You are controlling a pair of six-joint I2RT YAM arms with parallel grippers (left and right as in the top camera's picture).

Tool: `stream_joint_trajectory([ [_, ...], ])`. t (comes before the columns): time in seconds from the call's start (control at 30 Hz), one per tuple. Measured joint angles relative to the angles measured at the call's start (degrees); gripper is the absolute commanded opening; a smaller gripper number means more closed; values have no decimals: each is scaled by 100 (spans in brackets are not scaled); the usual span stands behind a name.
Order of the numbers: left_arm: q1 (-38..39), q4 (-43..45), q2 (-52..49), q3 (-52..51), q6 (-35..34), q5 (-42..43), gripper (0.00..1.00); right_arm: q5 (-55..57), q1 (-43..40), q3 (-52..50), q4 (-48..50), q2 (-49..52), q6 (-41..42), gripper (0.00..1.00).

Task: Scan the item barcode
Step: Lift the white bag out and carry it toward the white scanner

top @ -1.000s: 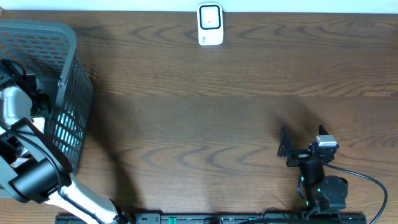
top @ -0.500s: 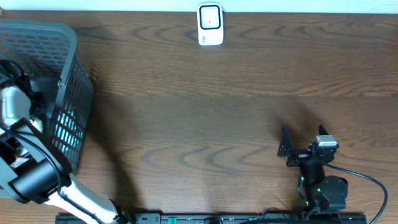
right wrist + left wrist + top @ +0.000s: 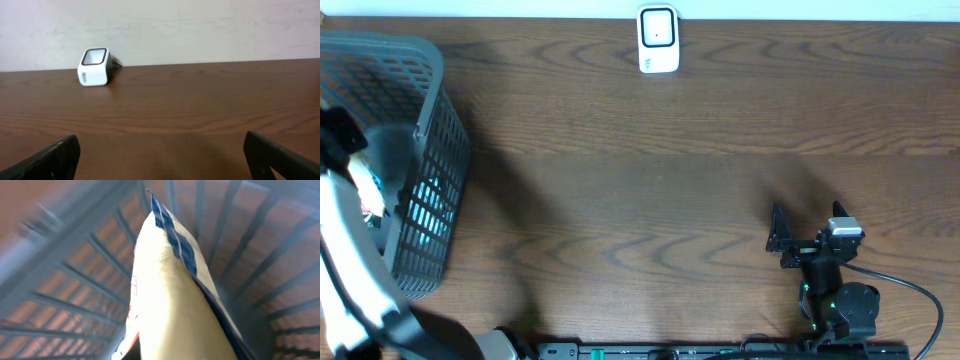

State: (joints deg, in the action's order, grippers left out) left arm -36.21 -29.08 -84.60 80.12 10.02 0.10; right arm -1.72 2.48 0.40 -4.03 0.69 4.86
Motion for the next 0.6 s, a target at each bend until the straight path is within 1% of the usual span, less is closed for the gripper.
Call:
stream_joint_trajectory([
  [0.13,0,229,739,0,-308,131,7,0,0,0,-2,0,0,99],
  [0.27,0,715,1499,-7,-885,221,7,0,0,0,0,0,0,99],
  [0.4,74,1445,2153,-7,-1552,605,7,0,0,0,0,0,0,99],
  [0.5,424,2098,2566,-7,-2201,1158,7,0,0,0,-2,0,0,99],
  [0.6,918,2479,2763,-7,-2684,1655,7,0,0,0,-2,0,0,99],
])
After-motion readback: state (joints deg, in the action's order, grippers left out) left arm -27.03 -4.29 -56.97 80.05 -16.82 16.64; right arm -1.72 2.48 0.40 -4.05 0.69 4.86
